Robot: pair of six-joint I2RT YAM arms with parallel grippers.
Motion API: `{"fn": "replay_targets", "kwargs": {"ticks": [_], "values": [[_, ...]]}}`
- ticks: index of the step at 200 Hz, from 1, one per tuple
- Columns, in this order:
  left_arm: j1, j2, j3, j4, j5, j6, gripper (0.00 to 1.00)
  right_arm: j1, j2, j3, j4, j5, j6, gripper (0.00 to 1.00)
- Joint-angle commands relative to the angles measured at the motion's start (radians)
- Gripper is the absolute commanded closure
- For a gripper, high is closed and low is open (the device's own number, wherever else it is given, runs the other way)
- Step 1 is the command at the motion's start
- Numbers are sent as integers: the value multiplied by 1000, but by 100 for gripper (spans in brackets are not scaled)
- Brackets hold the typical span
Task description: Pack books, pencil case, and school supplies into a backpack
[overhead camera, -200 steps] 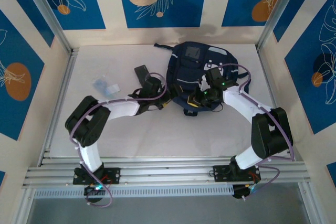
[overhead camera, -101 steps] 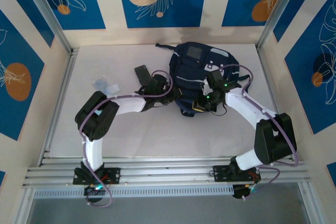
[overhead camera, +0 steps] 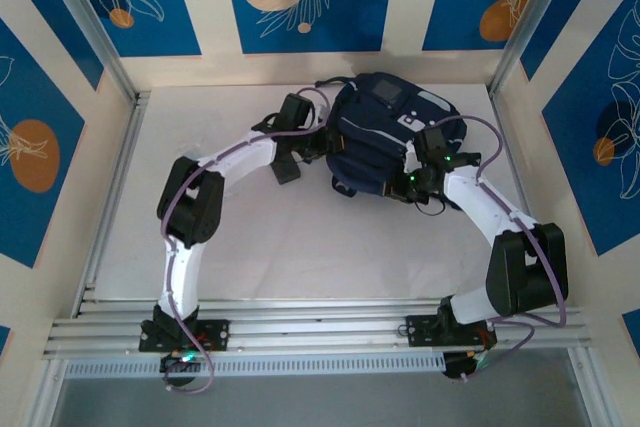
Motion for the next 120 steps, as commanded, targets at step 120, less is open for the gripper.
{"fn": "replay_targets", "kwargs": {"ticks": [120], "values": [[-15, -383, -614, 459, -174, -405, 4, 199, 326, 319, 202, -172, 185, 100]]}}
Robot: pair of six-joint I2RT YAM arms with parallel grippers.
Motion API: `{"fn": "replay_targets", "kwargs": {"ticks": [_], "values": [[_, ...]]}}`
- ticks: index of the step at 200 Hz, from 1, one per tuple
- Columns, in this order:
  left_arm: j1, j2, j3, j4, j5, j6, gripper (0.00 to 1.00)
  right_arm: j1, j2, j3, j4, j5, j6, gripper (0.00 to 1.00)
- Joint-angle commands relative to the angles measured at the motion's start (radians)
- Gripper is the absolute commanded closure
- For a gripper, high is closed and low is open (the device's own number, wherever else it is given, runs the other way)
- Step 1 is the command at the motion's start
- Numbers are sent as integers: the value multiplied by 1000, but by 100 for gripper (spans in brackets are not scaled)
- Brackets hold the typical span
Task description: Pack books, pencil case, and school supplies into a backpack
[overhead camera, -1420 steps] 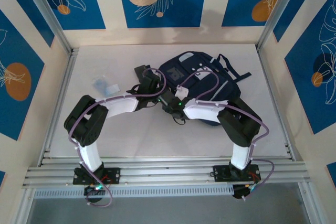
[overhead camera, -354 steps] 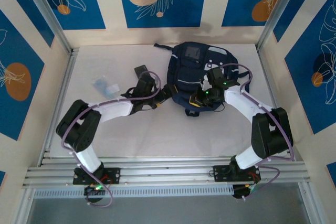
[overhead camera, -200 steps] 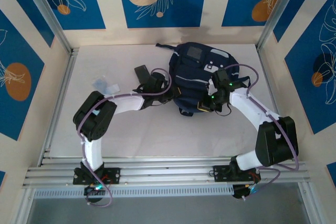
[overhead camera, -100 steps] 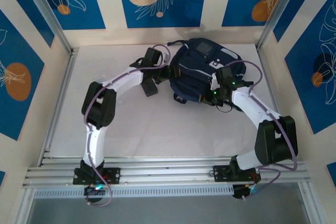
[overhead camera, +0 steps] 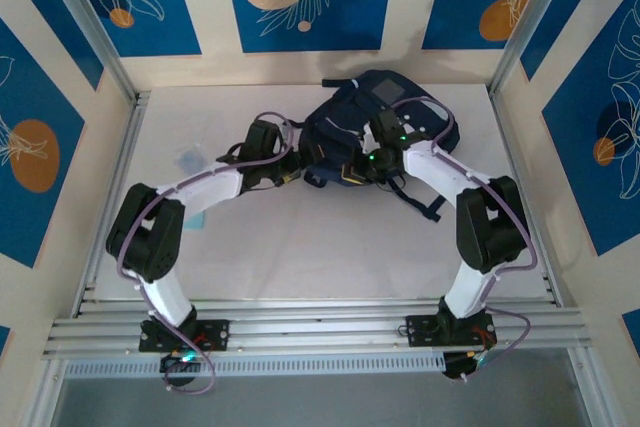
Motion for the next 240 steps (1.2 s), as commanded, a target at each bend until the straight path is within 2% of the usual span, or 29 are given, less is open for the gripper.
{"fn": "replay_targets", "kwargs": {"ticks": [1, 38, 55, 64, 84, 102, 140, 167, 201, 240], "values": [[-31, 2, -38, 189, -54, -163, 4, 17, 7, 45, 77, -83, 35, 100], [-42, 97, 24, 256, -137, -214, 6, 45, -41, -31, 103, -147, 65, 100], [-47, 155, 89, 230, -142, -186, 15, 52, -73, -68, 94, -162, 56, 100], [-47, 187, 120, 218, -129, -173, 27, 54, -90, -88, 80, -164, 39, 100], [-44, 234, 159, 210, -92, -152, 63, 49, -119, -118, 4, -124, -29, 100], [-43, 237, 171, 177, -77, -111, 100, 28, -134, -141, -74, -75, -99, 100], [-26, 165, 142, 121, -74, -39, 100, -81, -130, -164, -246, 64, -226, 100], [-12, 119, 135, 74, -67, 6, 100, -151, -131, -164, -318, 259, -262, 100], [-10, 89, 124, 42, -23, 30, 100, -254, -125, -143, -283, 404, -277, 100], [-11, 11, 71, -42, -2, 105, 100, -401, -56, -50, -198, 448, -318, 100]]}}
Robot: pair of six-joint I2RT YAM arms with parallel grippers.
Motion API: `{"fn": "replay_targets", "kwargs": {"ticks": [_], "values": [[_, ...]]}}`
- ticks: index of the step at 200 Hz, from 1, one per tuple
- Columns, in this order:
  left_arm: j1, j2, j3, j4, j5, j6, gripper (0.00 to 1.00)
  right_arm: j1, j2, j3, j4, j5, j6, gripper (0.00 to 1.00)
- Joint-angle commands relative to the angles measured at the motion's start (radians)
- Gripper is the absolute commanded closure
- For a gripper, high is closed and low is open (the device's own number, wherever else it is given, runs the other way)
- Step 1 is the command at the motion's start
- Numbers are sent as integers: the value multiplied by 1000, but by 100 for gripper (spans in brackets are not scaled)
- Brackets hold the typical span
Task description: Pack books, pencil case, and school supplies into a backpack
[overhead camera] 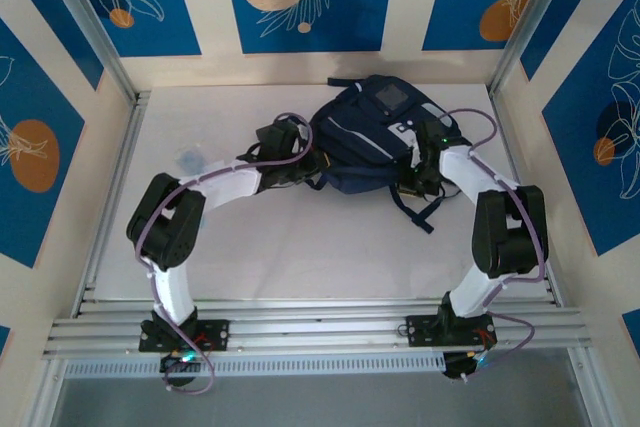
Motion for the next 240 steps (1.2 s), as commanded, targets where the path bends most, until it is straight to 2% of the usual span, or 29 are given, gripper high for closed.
{"fn": "replay_targets", "kwargs": {"ticks": [1, 49, 87, 115, 135, 150, 183, 196, 210, 227, 240], "values": [[38, -109, -29, -87, -18, 115, 100, -111, 27, 87, 5, 171, -30, 100], [49, -160, -59, -165, -46, 189, 100, -198, 74, 165, 24, 287, -67, 100], [49, -156, -45, -181, -39, 214, 100, -201, 41, 102, 81, 277, -75, 100], [55, -158, -23, -239, -62, 270, 100, -204, 77, 99, 54, 430, -38, 100], [64, -170, -28, -246, -64, 279, 100, -225, 96, 105, 25, 440, -7, 100], [64, -168, -27, -248, -51, 282, 100, -226, 81, 97, 32, 356, 12, 100], [36, -131, -23, -206, 30, 258, 100, -208, -18, 12, 137, -23, 53, 99], [8, -119, -20, -186, 59, 251, 100, -193, -61, -34, 180, -149, 63, 92], [-16, -103, -24, -152, 89, 228, 100, -179, -110, -76, 188, -209, 81, 77], [-42, -89, -31, -120, 106, 195, 100, -172, -174, -123, 166, -236, 92, 57], [-62, -87, -43, -94, 104, 181, 100, -173, -228, -155, 127, -190, 120, 44]]}}
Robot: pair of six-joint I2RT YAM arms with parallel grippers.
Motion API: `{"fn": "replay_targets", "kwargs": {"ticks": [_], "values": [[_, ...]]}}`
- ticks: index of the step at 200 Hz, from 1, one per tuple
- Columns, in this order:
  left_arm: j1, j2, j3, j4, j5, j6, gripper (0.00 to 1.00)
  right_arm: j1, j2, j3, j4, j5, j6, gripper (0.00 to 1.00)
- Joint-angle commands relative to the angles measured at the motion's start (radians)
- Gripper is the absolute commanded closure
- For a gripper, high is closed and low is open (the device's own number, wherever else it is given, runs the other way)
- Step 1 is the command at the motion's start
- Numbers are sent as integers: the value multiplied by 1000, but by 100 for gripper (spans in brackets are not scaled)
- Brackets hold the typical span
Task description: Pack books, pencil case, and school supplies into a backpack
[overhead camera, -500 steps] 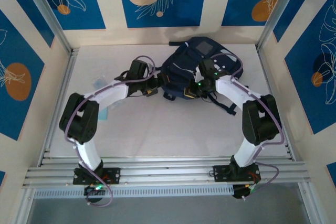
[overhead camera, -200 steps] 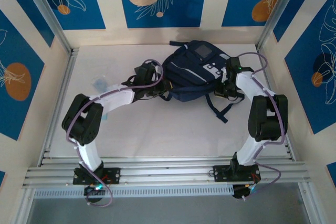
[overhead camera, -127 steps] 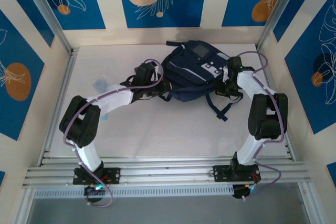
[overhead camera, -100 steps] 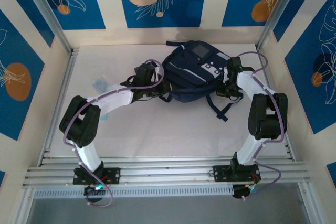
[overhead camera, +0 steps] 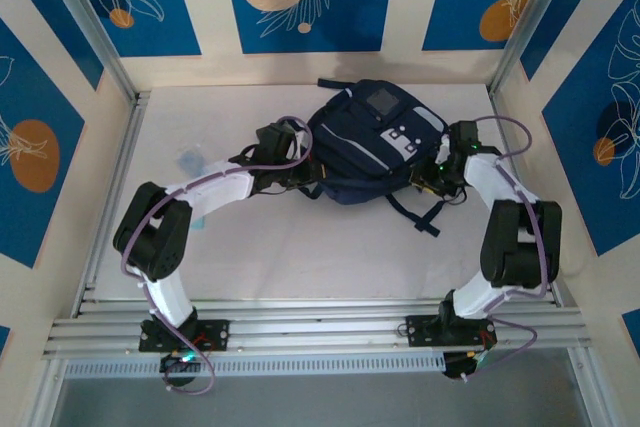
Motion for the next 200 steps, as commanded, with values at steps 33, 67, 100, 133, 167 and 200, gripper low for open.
{"fn": "replay_targets", "kwargs": {"ticks": [33, 67, 100, 133, 167, 200], "values": [[-67, 17, -34, 70, 47, 0, 100, -5, -229, -99, 9, -12, 83, 18], [-67, 67, -66, 16, 12, 64, 100, 8, -208, -100, 130, -139, 75, 17], [-67, 137, -89, 1, -11, 87, 100, 52, -94, -48, 181, -137, 55, 16], [-66, 193, -103, 50, 16, 54, 100, 98, -8, -13, 250, -88, 28, 16], [-67, 168, -124, 71, 2, 45, 100, 110, 31, 28, 253, 104, -18, 16], [-65, 138, -119, 19, -22, 77, 100, 79, 79, 100, 282, 192, -78, 13]]}}
